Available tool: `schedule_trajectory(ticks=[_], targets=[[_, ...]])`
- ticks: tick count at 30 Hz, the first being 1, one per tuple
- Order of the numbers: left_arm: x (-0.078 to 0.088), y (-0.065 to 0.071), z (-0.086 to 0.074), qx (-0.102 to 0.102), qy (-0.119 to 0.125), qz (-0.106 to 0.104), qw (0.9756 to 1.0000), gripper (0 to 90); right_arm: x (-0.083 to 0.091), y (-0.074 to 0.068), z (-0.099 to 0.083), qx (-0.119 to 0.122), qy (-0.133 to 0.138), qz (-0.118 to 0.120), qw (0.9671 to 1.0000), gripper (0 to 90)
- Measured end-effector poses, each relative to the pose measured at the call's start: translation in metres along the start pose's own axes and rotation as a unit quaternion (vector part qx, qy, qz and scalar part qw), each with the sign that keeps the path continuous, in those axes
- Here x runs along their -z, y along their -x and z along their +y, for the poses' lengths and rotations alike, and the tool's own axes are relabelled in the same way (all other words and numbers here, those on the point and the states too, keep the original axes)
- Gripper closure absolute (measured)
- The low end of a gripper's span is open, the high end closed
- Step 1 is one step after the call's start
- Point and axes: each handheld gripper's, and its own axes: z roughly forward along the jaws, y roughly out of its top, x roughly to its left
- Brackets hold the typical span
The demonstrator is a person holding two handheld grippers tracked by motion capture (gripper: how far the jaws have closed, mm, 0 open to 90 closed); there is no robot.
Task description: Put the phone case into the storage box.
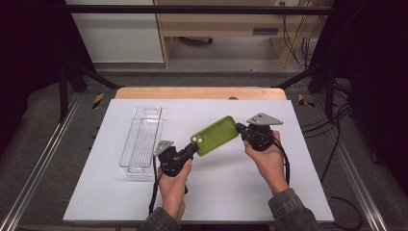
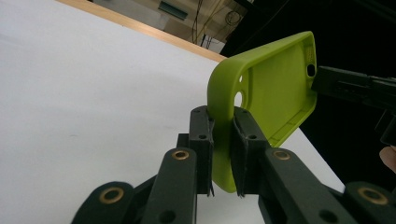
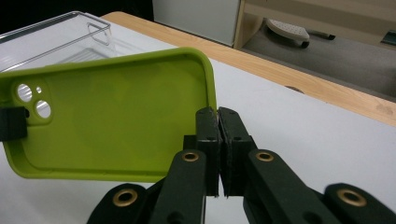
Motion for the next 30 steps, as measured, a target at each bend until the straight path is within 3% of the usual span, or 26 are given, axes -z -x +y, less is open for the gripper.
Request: schedule_trajectory(ticks=[9,14,17,22,26,30], targets=[[0.004,0.001,0.007,-0.015,0.017,0.014,0.9997,79.9,-0.002,-0.002,0.0,0.001,0.001,0.005,1.0,86.5],[0.0,-0.01,0.015,-0.016,0.019,0.035,0.9991,79.9,0.001,0.001,0.001,-0.005,0.026,0.023,0.9994,65.2],[0.001,-0.014,0.021,-0.028,0.022,0.045,0.9984,79.9,0.007,0.003,0.001,-0.012,0.042,0.028,0.9986,52.2],[0.004,-0.013,0.03,-0.064,0.027,0.053,0.9962,79.9,0.01,0.008,-0.002,-0.005,0.05,0.028,0.9984,27.9],[0.007,-0.01,0.038,-0.1,0.029,0.059,0.9928,80.0,0.01,0.01,-0.009,0.007,0.04,0.0,0.9992,17.6],[0.01,-0.005,0.046,-0.14,0.031,0.061,0.9878,80.0,0.012,0.014,-0.018,0.004,0.043,0.001,0.9991,12.4]])
